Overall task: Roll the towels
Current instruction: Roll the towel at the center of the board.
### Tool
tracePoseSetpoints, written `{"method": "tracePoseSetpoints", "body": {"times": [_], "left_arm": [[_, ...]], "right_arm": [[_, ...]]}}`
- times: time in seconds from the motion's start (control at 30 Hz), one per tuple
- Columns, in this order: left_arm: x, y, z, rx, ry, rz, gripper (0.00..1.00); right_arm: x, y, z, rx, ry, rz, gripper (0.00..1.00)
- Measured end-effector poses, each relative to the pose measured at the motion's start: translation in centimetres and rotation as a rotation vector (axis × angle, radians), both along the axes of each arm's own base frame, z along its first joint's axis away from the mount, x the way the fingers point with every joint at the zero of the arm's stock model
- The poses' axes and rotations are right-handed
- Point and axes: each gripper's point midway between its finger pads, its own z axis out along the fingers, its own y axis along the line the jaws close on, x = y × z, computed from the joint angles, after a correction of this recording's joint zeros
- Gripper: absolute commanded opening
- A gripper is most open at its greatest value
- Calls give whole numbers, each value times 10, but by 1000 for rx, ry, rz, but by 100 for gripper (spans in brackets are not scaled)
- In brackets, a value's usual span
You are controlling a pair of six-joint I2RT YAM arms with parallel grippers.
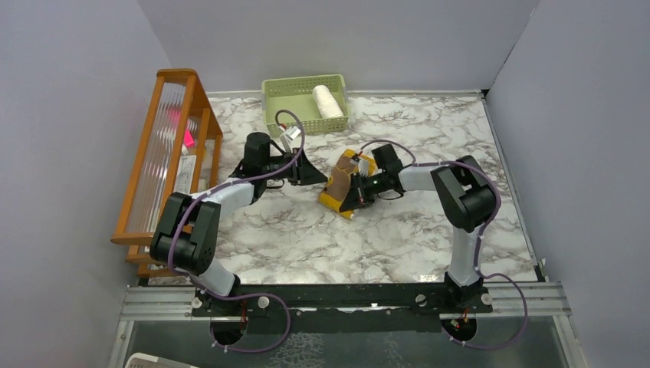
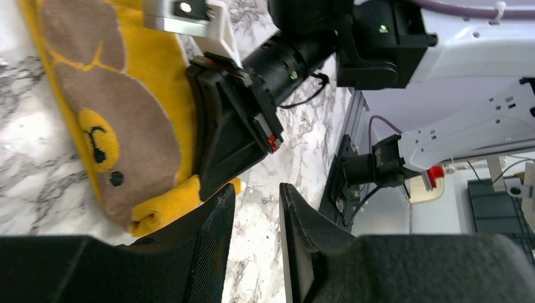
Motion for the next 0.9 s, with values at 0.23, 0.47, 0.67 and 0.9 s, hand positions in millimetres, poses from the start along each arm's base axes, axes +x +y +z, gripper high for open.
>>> {"method": "tracePoseSetpoints", "body": {"times": [0.23, 0.47, 0.67, 0.9], "left_arm": [[-17, -20, -1, 1, 2, -67, 34], [-13, -28, -20, 18, 51, -83, 32], [-10, -41, -46, 42, 114, -110, 32], [4, -50, -70, 67, 151, -101, 29]], "right_arm": [[5, -3, 3, 97, 150, -77, 1], [12, -20, -3, 123, 281, -168, 1], [14, -19, -4, 119, 302, -179, 1], [22, -16, -4, 119, 308, -183, 1]]}}
